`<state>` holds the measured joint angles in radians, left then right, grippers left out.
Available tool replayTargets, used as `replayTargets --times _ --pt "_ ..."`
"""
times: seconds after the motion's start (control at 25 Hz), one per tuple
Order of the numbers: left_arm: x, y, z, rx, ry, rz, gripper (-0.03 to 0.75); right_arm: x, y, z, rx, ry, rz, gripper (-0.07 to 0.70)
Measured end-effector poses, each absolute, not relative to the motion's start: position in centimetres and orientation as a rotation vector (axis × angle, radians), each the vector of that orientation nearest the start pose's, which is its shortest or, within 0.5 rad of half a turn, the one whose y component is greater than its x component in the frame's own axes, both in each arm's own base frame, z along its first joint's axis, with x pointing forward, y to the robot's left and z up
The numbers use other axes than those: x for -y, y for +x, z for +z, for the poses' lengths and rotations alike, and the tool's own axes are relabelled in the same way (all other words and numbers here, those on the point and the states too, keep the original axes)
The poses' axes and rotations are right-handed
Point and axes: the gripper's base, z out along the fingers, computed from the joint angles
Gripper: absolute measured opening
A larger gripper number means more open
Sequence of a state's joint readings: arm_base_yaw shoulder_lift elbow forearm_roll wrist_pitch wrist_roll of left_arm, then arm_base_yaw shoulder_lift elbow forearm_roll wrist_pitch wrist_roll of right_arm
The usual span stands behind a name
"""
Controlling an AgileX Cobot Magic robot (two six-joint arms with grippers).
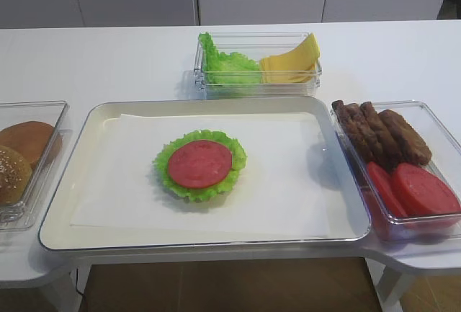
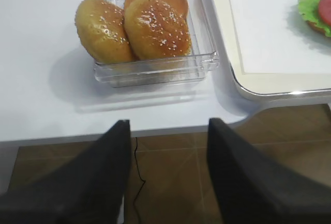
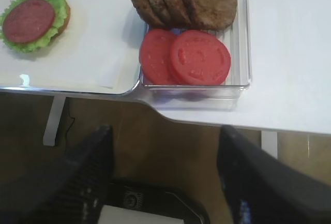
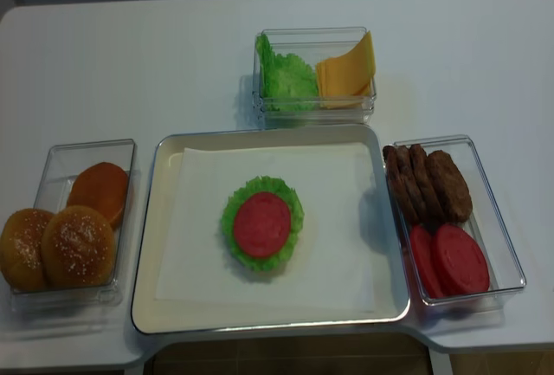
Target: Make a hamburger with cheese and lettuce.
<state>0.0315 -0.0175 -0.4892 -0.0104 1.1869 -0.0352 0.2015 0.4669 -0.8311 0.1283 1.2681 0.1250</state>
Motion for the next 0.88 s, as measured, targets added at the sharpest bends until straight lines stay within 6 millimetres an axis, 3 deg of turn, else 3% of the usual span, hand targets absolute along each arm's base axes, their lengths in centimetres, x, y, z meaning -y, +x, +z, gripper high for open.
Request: replayTargets --times 0.16,0.32,0.56,0.88 --pt "0.1 -1.2 26.4 -2.163 -0.071 -0.015 0.358 -1.4 1.1 33.1 -2.317 -0.108 0.327 0.471" --pt "0.1 -1.2 26.4 -2.163 -0.071 -0.015 0.358 -1.0 -0.6 31.1 -2.273 -0.118 0.325 0.471" --pt "0.1 -1.2 26.4 -2.163 -0.071 -0.015 0.358 -0.9 -1.1 28.3 -2.262 -0.161 0.302 0.471" --pt "0.1 -1.2 26.4 -2.163 -0.071 -0.015 0.358 -0.8 -0.3 27.4 -2.204 -0.256 0.226 0.471"
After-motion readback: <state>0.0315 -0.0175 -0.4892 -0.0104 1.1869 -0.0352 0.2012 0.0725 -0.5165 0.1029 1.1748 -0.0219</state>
